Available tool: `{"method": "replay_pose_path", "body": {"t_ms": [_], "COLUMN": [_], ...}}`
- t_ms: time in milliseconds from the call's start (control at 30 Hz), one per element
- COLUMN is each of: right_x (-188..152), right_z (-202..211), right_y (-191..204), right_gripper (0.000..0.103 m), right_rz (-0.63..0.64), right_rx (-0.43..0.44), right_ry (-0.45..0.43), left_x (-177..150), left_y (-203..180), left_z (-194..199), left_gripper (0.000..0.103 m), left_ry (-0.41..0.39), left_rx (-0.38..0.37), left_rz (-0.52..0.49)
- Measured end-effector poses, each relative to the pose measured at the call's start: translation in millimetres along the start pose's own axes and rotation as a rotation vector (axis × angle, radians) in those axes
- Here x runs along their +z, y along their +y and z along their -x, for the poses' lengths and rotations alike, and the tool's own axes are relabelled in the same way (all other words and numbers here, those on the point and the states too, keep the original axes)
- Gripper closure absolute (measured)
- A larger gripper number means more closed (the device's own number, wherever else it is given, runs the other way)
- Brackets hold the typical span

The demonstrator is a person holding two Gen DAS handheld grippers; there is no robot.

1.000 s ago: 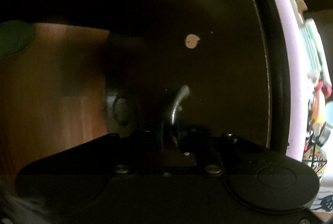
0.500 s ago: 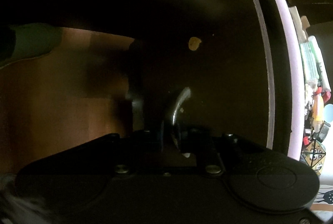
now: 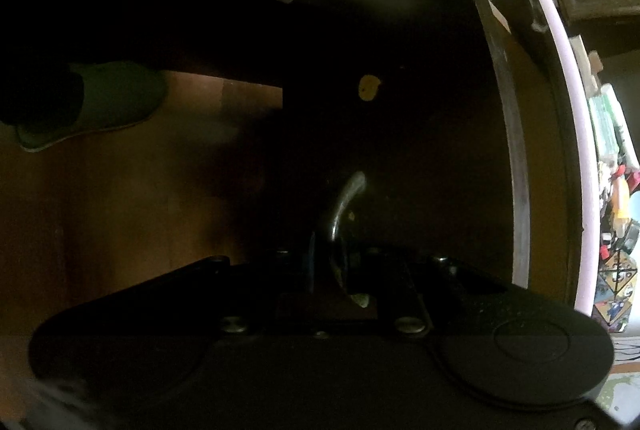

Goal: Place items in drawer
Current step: 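Hook the right tool on the drawer handle and pull the drawer open, then reach the left tool to the nightstand top and grasp the white tube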

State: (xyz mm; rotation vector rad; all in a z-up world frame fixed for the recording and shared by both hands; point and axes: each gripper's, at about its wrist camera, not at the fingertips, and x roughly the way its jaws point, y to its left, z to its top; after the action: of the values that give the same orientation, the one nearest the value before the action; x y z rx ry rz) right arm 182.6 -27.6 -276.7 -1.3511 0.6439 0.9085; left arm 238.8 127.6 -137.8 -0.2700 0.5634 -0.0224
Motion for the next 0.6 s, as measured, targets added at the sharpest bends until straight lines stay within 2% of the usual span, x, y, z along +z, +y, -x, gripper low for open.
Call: {"method": "replay_pose_path", "body": {"t_ms": [267, 600], "right_x": [2, 4], "right_z": [14, 34], "right_y": [19, 57], "right_gripper": [0.089, 0.089], "right_rz": [-0.053, -0.074], "right_rx": [0.017, 0.101], "right_ry": [-0.010, -0.017], "left_x": [-1, -3], "left_y": [-3, -4], "left_z": [-1, -3], "left_gripper": [0.012, 0.012], "left_ry": [0.003, 0.008], "left_rx": [0.004, 0.010], "left_rz": [-0.012, -0.025]}}
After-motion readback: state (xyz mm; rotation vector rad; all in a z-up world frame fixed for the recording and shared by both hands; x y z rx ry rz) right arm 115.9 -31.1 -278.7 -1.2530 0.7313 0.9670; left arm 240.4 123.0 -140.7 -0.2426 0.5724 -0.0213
